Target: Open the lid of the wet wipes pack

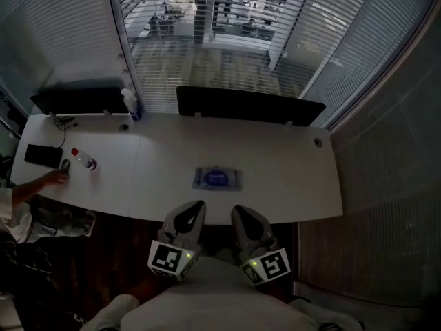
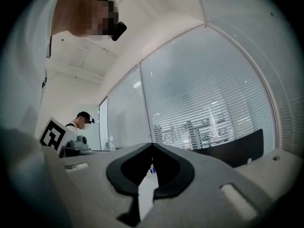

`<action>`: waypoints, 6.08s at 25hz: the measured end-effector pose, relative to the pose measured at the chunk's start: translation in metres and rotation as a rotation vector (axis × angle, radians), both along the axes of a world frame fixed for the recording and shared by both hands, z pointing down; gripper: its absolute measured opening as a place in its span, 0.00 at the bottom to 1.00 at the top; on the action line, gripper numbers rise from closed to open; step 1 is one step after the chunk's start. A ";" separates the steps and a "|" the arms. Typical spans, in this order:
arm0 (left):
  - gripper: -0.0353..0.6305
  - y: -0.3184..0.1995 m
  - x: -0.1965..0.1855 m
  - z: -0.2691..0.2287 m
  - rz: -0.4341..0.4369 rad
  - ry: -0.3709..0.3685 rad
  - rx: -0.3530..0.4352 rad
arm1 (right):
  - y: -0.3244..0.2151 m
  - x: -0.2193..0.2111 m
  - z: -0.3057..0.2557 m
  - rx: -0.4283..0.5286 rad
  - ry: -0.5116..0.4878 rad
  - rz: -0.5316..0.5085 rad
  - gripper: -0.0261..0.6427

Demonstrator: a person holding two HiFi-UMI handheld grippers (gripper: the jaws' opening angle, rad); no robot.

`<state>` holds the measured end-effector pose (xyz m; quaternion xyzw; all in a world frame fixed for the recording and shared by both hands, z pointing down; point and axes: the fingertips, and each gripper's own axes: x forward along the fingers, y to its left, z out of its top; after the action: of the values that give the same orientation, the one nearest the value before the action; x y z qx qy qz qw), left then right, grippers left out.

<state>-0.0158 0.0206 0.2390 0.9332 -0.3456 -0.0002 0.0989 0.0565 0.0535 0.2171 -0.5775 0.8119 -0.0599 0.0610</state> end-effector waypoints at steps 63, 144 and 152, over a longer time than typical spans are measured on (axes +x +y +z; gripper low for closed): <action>0.06 -0.124 0.053 0.407 -0.058 -0.398 -0.623 | -0.149 0.012 0.401 -0.302 1.022 -0.460 0.20; 0.06 -0.044 0.059 0.041 -0.032 -0.103 -0.029 | -0.052 0.036 -0.011 0.026 0.146 0.013 0.04; 0.06 -0.023 0.068 -0.003 -0.035 -0.042 0.066 | -0.021 0.045 -0.031 0.060 0.099 0.006 0.04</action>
<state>0.0520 -0.0025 0.2364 0.9296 -0.3636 0.0062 0.0607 0.1016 0.0321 0.1857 -0.5801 0.8136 -0.0069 0.0381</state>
